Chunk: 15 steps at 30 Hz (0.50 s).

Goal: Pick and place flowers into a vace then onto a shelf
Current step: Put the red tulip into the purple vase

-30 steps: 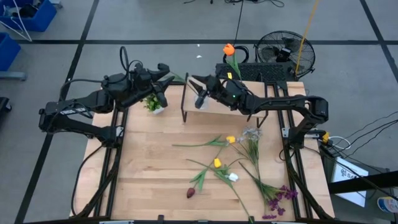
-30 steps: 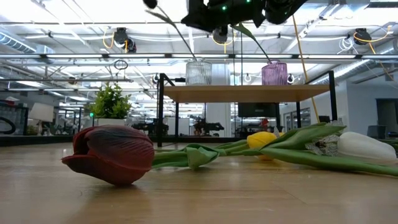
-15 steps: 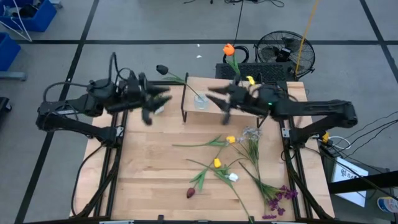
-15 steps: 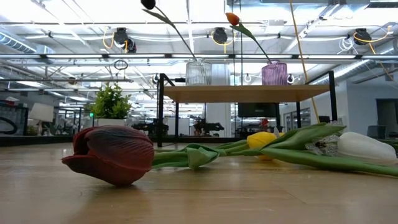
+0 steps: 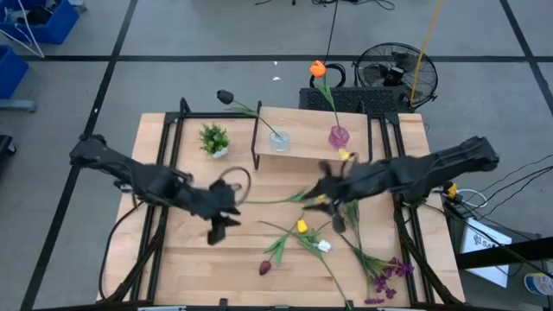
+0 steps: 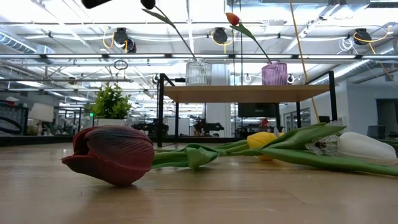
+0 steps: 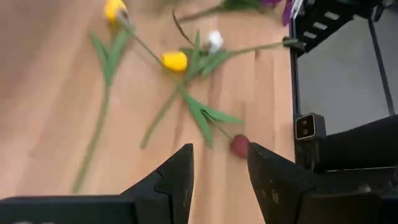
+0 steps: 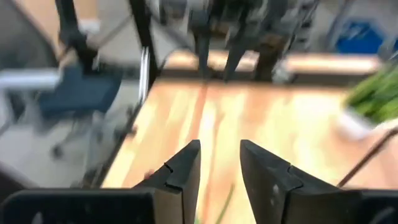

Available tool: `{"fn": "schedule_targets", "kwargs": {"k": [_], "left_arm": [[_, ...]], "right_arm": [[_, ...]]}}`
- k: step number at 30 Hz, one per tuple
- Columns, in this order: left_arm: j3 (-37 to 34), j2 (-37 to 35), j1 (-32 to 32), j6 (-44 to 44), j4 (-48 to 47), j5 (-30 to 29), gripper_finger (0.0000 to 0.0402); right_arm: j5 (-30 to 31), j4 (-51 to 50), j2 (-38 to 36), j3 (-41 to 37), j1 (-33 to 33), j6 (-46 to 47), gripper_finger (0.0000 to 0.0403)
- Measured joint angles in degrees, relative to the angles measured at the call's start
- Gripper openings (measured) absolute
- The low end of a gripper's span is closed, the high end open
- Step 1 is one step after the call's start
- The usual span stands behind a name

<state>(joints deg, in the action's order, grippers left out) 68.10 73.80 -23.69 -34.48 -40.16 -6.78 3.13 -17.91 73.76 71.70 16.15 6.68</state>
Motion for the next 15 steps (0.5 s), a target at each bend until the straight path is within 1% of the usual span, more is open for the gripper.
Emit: {"fn": "schedule_targets", "kwargs": {"k": [2,6,8,10,13,15], "left_arm": [[0.00,2.56,-0.88,-2.58,0.86,0.40,0.0154],[-0.02,4.46,-1.47,-6.45,0.88,2.72,0.0154],[0.00,4.19,-1.42,-7.26,1.35,3.21,0.0154],[-0.02,3.51,-1.41,-8.11,2.11,3.31,0.0154],[0.00,1.78,-1.58,-9.27,4.88,3.27,0.0154],[0.00,0.75,-1.98,-9.66,6.39,2.86,0.0154]], "right_arm": [[-4.12,0.30,3.64,-0.06,-0.28,0.09,0.0125],[-19.41,8.89,9.22,-0.09,-2.86,-0.12,0.0157],[-25.05,11.00,10.79,-0.03,-4.29,-1.94,0.0171],[-26.35,9.29,12.20,0.02,-5.77,-5.08,0.0181],[-25.15,4.73,15.19,0.02,-7.75,-8.82,0.0187],[-25.25,3.03,18.50,0.02,-8.21,-10.59,0.0187]]}}
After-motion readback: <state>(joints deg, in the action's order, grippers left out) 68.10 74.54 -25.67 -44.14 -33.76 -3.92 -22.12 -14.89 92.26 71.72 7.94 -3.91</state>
